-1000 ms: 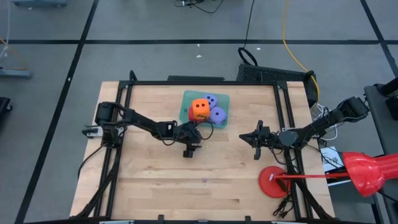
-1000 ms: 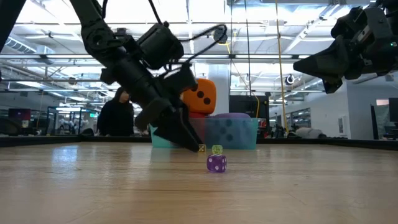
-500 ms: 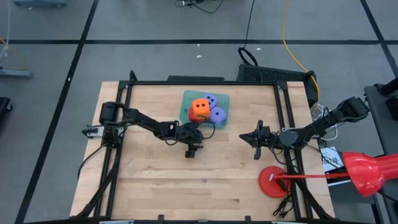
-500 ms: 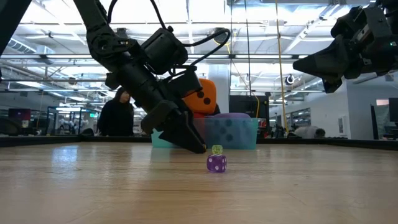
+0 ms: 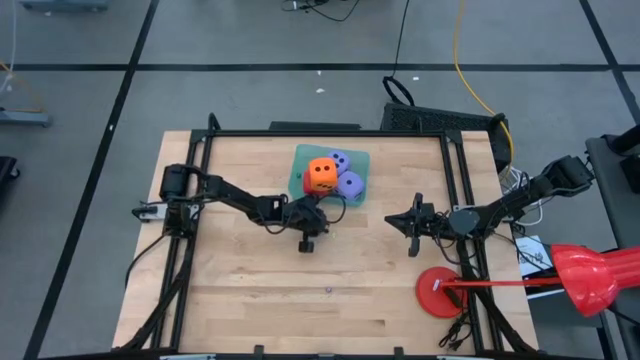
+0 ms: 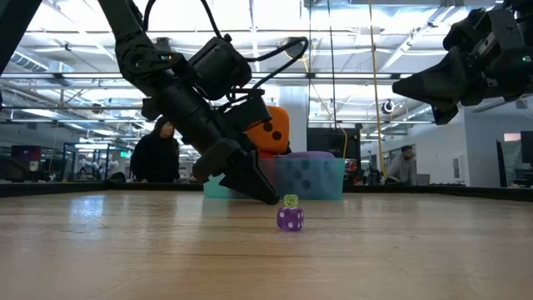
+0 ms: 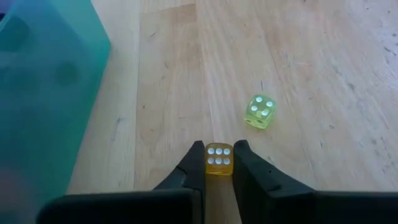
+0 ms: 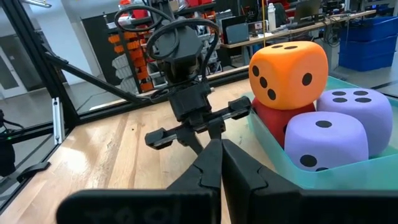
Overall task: Pick & Place Dice
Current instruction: Put the small yellow dice into the blue bin
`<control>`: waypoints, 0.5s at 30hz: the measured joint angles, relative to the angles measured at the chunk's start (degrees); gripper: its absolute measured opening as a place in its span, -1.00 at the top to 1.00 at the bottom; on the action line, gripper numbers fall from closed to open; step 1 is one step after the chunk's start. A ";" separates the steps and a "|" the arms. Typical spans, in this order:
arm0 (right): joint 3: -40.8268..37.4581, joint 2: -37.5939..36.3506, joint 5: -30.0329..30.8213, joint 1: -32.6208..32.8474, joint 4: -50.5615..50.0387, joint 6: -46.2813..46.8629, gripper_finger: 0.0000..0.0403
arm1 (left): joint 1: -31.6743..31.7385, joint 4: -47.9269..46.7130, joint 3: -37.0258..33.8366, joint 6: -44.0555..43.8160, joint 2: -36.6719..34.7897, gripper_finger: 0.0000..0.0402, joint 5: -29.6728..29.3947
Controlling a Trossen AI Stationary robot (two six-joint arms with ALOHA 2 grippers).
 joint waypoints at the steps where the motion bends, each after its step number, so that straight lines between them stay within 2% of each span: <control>1: 0.01 0.02 0.00 0.00 0.00 0.01 0.98 | -0.25 -0.11 -0.02 0.29 -0.13 0.78 -0.32; 8: 0.01 0.00 -0.09 0.04 -0.04 0.03 0.98 | -3.01 -5.36 -0.22 1.97 -6.40 0.74 -4.30; 12: 0.01 0.01 -0.18 0.04 -0.07 0.04 0.98 | -5.10 -12.90 -0.22 3.74 -14.23 0.75 -8.69; 15: 0.00 0.02 -0.11 0.04 -0.07 -0.21 0.98 | -5.70 -17.17 -0.22 4.00 -21.83 0.77 -9.35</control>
